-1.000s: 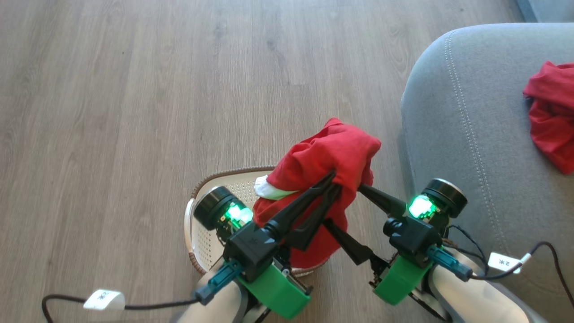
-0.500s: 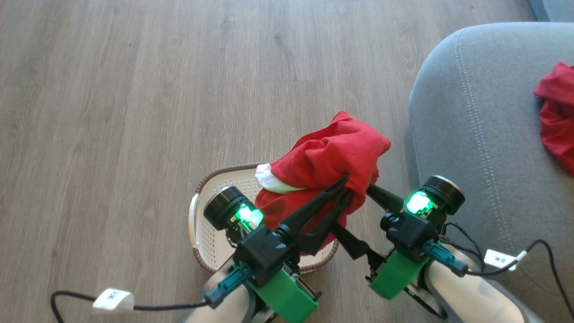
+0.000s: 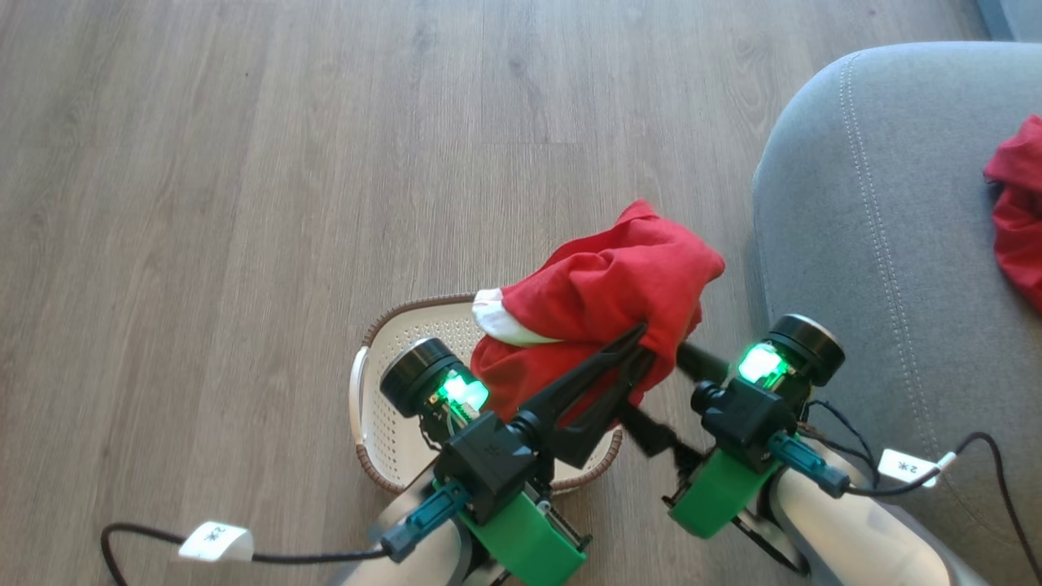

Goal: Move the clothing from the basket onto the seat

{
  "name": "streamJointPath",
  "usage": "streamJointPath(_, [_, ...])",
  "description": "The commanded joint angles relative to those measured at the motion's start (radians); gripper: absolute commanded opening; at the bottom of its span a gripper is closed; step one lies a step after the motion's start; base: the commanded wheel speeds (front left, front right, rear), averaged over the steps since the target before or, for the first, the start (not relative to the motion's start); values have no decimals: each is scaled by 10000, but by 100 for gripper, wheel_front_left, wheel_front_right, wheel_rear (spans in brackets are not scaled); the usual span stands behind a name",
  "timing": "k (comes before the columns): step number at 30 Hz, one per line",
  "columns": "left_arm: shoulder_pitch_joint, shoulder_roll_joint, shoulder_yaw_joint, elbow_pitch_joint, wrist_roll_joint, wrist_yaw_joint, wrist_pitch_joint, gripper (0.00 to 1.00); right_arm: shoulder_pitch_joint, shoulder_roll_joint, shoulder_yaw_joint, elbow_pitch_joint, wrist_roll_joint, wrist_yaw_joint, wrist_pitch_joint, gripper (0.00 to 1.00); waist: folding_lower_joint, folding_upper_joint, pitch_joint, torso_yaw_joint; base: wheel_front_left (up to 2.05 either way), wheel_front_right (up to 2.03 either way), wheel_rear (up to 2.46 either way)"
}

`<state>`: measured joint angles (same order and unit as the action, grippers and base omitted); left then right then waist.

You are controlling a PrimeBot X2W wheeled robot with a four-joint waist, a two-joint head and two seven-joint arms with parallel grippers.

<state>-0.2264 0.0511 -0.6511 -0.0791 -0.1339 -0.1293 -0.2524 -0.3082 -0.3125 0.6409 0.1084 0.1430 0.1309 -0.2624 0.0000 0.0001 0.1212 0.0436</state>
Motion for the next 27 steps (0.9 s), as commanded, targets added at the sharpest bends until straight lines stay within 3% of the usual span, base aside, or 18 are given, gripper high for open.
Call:
streamJointPath(1, [-479,-9,220,-328,-80,-13,-93,0,-333,122,67,-314,106,-2,6,0,0,-1,-22,11,0,0,0])
streamJointPath(12, [-441,-9,195,-381,81,-13,-93,0,-153,396,-740,-441,75,-2,6,0,0,-1,-75,88,0,0,0])
streamJointPath(27, [-289,-9,746,-331,-50,233,-93,0,311,1175,-2610,-811,-62,-2,6,0,0,-1,-177,39,0,0,0])
